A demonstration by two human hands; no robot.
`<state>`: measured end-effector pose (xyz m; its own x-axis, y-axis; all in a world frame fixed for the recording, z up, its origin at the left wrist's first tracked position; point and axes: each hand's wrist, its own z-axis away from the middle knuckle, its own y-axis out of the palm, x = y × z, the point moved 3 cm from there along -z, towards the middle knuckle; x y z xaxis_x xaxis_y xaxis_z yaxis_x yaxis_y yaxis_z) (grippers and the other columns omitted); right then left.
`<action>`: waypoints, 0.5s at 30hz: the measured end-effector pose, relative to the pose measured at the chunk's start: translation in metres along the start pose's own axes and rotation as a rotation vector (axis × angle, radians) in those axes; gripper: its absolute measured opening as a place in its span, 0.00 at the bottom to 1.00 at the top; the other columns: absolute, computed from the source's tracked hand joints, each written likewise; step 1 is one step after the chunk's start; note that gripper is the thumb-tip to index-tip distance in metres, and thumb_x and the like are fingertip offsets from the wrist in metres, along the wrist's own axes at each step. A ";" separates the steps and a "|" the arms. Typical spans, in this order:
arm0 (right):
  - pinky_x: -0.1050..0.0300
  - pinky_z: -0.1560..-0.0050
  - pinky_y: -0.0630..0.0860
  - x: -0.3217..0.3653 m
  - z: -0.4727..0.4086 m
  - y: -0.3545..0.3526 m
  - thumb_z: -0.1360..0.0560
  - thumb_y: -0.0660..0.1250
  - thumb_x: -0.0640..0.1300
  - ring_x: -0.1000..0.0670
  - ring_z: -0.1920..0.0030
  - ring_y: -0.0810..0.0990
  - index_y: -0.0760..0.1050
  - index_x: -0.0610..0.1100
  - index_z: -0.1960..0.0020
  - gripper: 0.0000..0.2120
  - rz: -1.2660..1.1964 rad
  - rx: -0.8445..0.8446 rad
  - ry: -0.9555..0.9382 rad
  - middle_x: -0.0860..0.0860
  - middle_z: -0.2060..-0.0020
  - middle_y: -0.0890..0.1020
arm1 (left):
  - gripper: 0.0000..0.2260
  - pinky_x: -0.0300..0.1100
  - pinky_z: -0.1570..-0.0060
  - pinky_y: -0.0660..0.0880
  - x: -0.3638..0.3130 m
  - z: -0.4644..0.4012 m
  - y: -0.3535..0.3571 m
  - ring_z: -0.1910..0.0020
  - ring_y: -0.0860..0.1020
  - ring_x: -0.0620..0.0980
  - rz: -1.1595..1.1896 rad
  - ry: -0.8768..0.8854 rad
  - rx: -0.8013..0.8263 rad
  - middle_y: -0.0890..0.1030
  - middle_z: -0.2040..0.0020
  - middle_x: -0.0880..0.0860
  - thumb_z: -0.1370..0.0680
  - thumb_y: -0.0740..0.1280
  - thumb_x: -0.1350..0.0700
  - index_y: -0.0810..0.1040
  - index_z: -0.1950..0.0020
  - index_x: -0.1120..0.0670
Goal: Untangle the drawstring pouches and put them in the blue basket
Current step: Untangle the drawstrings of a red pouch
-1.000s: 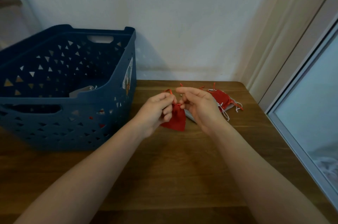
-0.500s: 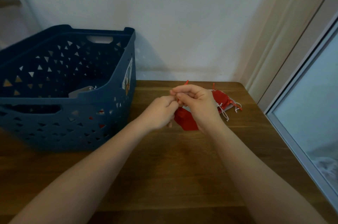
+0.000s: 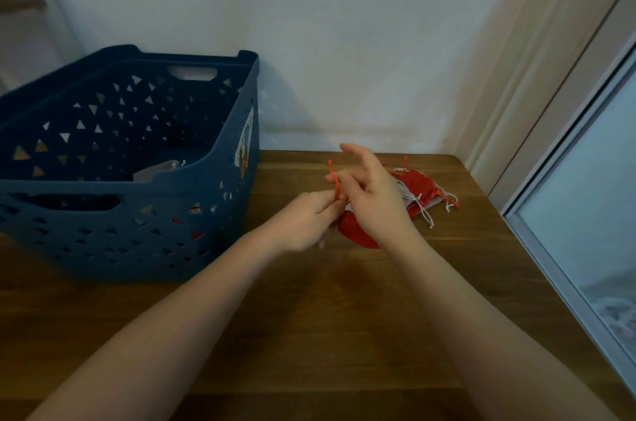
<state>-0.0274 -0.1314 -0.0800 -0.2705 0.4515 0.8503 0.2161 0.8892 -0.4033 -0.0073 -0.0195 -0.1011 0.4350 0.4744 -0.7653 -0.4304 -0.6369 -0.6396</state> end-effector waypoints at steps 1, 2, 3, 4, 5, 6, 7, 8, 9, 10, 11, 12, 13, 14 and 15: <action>0.67 0.51 0.73 -0.001 0.001 0.000 0.21 0.58 0.37 0.59 0.56 0.78 0.63 0.47 0.30 0.21 0.052 0.008 0.000 0.57 0.56 0.80 | 0.14 0.36 0.68 0.70 0.001 -0.001 0.002 0.75 0.73 0.42 0.012 -0.021 -0.001 0.73 0.71 0.48 0.17 0.52 0.51 0.71 0.59 0.50; 0.67 0.51 0.71 -0.002 0.002 0.000 0.21 0.57 0.36 0.58 0.54 0.78 0.61 0.47 0.29 0.21 0.103 0.022 0.003 0.56 0.56 0.80 | 0.13 0.37 0.68 0.69 0.002 -0.001 0.002 0.74 0.72 0.42 0.026 -0.041 -0.009 0.73 0.71 0.48 0.17 0.52 0.51 0.71 0.59 0.50; 0.66 0.50 0.71 -0.002 0.002 0.000 0.21 0.58 0.36 0.57 0.53 0.77 0.62 0.46 0.30 0.21 0.150 0.040 0.003 0.56 0.56 0.79 | 0.13 0.37 0.68 0.69 0.003 -0.001 0.001 0.74 0.72 0.43 0.039 -0.055 -0.029 0.73 0.70 0.48 0.17 0.52 0.51 0.71 0.59 0.50; 0.64 0.49 0.72 -0.003 0.003 0.000 0.22 0.58 0.35 0.56 0.52 0.77 0.64 0.45 0.31 0.20 0.195 0.055 -0.004 0.56 0.56 0.79 | 0.14 0.38 0.67 0.69 0.003 -0.002 0.000 0.74 0.72 0.43 0.052 -0.063 -0.055 0.73 0.70 0.48 0.17 0.52 0.52 0.71 0.60 0.50; 0.61 0.47 0.73 -0.005 0.003 -0.001 0.22 0.58 0.35 0.56 0.53 0.77 0.67 0.44 0.33 0.18 0.234 0.068 -0.016 0.56 0.57 0.79 | 0.14 0.39 0.67 0.69 0.004 -0.002 -0.002 0.73 0.72 0.44 0.064 -0.069 -0.082 0.73 0.70 0.49 0.17 0.53 0.53 0.70 0.61 0.51; 0.59 0.46 0.73 -0.006 0.003 -0.001 0.22 0.59 0.35 0.55 0.53 0.77 0.70 0.43 0.35 0.16 0.266 0.082 -0.028 0.55 0.58 0.79 | 0.15 0.40 0.66 0.69 0.005 -0.003 -0.003 0.73 0.73 0.45 0.077 -0.079 -0.104 0.73 0.70 0.49 0.17 0.54 0.54 0.70 0.62 0.52; 0.59 0.46 0.74 -0.009 0.002 0.000 0.23 0.60 0.36 0.56 0.53 0.77 0.72 0.43 0.38 0.15 0.292 0.105 -0.037 0.54 0.57 0.80 | 0.15 0.41 0.66 0.69 0.006 -0.003 -0.004 0.73 0.73 0.45 0.087 -0.096 -0.113 0.73 0.71 0.49 0.18 0.54 0.54 0.70 0.63 0.53; 0.62 0.46 0.73 -0.011 0.002 0.000 0.23 0.61 0.36 0.57 0.52 0.77 0.74 0.43 0.39 0.14 0.316 0.137 -0.042 0.53 0.55 0.81 | 0.14 0.42 0.65 0.69 0.007 -0.003 -0.003 0.73 0.72 0.46 0.097 -0.116 -0.112 0.73 0.71 0.49 0.18 0.54 0.55 0.70 0.63 0.54; 0.65 0.47 0.72 -0.013 0.003 0.001 0.23 0.62 0.36 0.58 0.52 0.76 0.74 0.43 0.39 0.14 0.339 0.171 -0.043 0.52 0.52 0.81 | 0.14 0.42 0.65 0.69 0.008 -0.003 -0.002 0.73 0.72 0.46 0.114 -0.133 -0.104 0.72 0.71 0.49 0.18 0.55 0.55 0.71 0.63 0.54; 0.68 0.48 0.70 -0.014 0.003 0.001 0.23 0.62 0.37 0.59 0.51 0.75 0.74 0.43 0.39 0.14 0.358 0.195 -0.046 0.52 0.50 0.81 | 0.14 0.42 0.65 0.69 0.010 -0.003 -0.002 0.73 0.72 0.46 0.141 -0.145 -0.097 0.72 0.72 0.48 0.18 0.55 0.55 0.71 0.63 0.54; 0.69 0.49 0.70 -0.015 0.002 0.001 0.23 0.63 0.37 0.60 0.51 0.74 0.75 0.44 0.39 0.14 0.368 0.210 -0.051 0.53 0.50 0.80 | 0.14 0.43 0.65 0.69 0.012 -0.002 -0.002 0.73 0.72 0.46 0.172 -0.152 -0.094 0.72 0.72 0.48 0.18 0.55 0.55 0.71 0.63 0.54; 0.70 0.49 0.70 -0.015 0.002 0.000 0.24 0.63 0.38 0.60 0.51 0.74 0.75 0.44 0.39 0.14 0.370 0.220 -0.053 0.54 0.51 0.80 | 0.14 0.43 0.66 0.69 0.012 -0.001 -0.002 0.73 0.72 0.46 0.191 -0.154 -0.099 0.72 0.72 0.49 0.18 0.55 0.55 0.71 0.62 0.55; 0.70 0.50 0.70 -0.015 0.002 0.000 0.24 0.63 0.38 0.60 0.51 0.75 0.74 0.44 0.39 0.14 0.363 0.230 -0.052 0.55 0.52 0.79 | 0.14 0.42 0.66 0.69 0.013 0.000 -0.003 0.73 0.72 0.46 0.191 -0.148 -0.109 0.72 0.72 0.49 0.18 0.55 0.55 0.71 0.62 0.55; 0.70 0.50 0.72 -0.016 0.002 0.000 0.23 0.63 0.39 0.59 0.51 0.76 0.74 0.45 0.38 0.14 0.348 0.246 -0.044 0.56 0.52 0.78 | 0.14 0.41 0.66 0.69 0.012 0.000 -0.004 0.74 0.72 0.45 0.174 -0.135 -0.124 0.72 0.72 0.49 0.18 0.55 0.54 0.71 0.62 0.54; 0.68 0.49 0.73 -0.016 0.003 0.001 0.23 0.64 0.39 0.59 0.51 0.76 0.74 0.45 0.37 0.15 0.321 0.269 -0.035 0.56 0.52 0.79 | 0.15 0.40 0.66 0.69 0.011 0.001 -0.005 0.74 0.72 0.44 0.143 -0.119 -0.138 0.72 0.72 0.49 0.18 0.54 0.53 0.71 0.62 0.54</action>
<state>-0.0255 -0.1376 -0.0953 -0.2624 0.7066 0.6571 0.0428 0.6888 -0.7236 -0.0007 -0.0102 -0.1065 0.2775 0.4365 -0.8558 -0.3650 -0.7761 -0.5142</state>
